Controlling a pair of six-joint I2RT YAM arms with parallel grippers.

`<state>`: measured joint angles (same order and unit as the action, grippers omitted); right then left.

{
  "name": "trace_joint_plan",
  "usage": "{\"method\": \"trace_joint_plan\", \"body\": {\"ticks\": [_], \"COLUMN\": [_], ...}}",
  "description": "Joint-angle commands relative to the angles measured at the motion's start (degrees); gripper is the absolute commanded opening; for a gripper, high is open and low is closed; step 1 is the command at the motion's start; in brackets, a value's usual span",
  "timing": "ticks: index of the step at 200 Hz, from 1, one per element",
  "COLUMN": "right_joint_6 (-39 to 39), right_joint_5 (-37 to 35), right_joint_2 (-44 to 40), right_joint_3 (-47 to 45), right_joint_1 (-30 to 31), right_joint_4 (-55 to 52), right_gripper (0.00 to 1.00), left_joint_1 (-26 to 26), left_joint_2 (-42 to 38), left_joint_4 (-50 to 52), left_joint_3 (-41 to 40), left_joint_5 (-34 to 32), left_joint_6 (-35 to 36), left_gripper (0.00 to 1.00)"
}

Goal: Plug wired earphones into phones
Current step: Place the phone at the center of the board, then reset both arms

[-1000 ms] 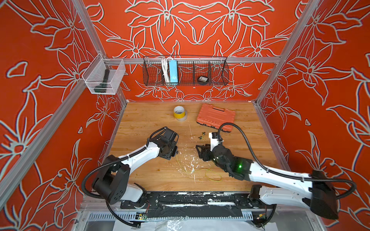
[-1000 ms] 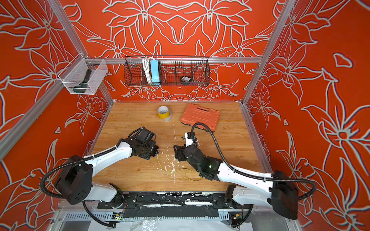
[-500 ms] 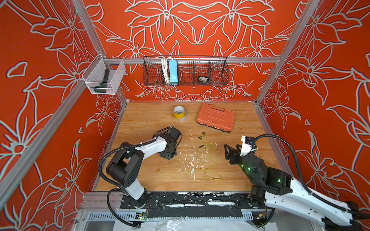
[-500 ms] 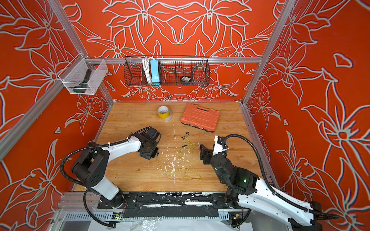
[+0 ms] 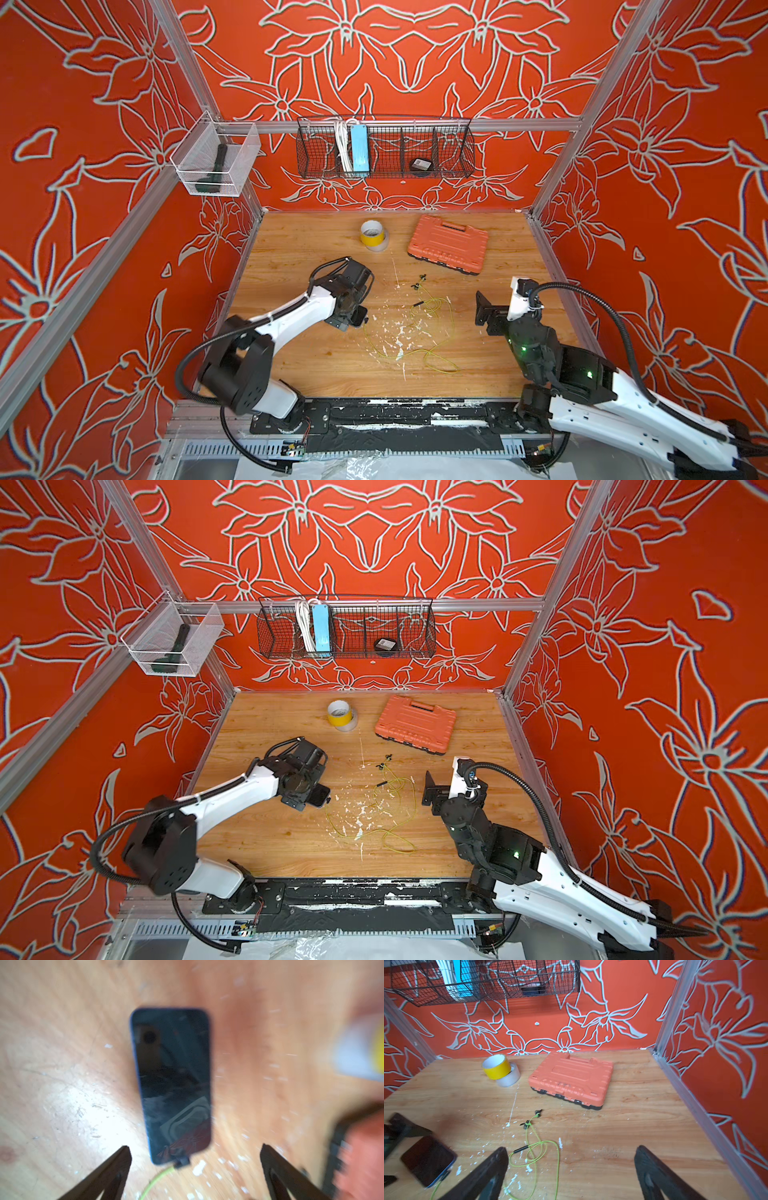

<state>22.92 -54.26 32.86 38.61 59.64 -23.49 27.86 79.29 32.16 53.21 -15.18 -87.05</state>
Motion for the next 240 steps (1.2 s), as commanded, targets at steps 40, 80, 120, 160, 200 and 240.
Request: {"method": "trace_joint_plan", "body": {"ticks": [40,80,120,160,200,240], "right_joint_6": [-18.56,-25.47,-24.59,-26.37,-24.49,-25.95], "right_joint_5": [15.2,13.8,18.82,23.42,28.0,37.88], "right_joint_2": [7.11,23.11,31.03,40.54,44.43,49.16], "right_joint_3": [-11.58,-21.03,-25.66,-22.08,-21.74,-25.56], "right_joint_1": [-23.19,-35.4,-43.23,-46.74,-49.31,-51.73], "right_joint_4": [32.33,56.32,64.6,67.72,70.58,81.97], "right_gripper": [0.98,0.98,0.98,0.98,0.98,0.98], "left_joint_1": [-1.4,-5.16,-13.28,-19.4,-21.83,-23.62], "left_joint_2": [-21.04,-26.16,-19.22,-10.95,-0.66,2.7], "left_joint_4": [-31.12,-55.13,-74.14,-88.65,-94.98,-105.6], "left_joint_3": [-12.43,-27.79,-36.82,-43.85,-43.03,-47.27], "left_joint_5": [-19.19,-30.28,-22.39,-4.46,2.73,7.26], "left_joint_6": [49.01,65.92,82.46,88.05,88.01,87.92], "left_gripper": [0.98,0.98,0.98,0.98,0.98,0.98]}}
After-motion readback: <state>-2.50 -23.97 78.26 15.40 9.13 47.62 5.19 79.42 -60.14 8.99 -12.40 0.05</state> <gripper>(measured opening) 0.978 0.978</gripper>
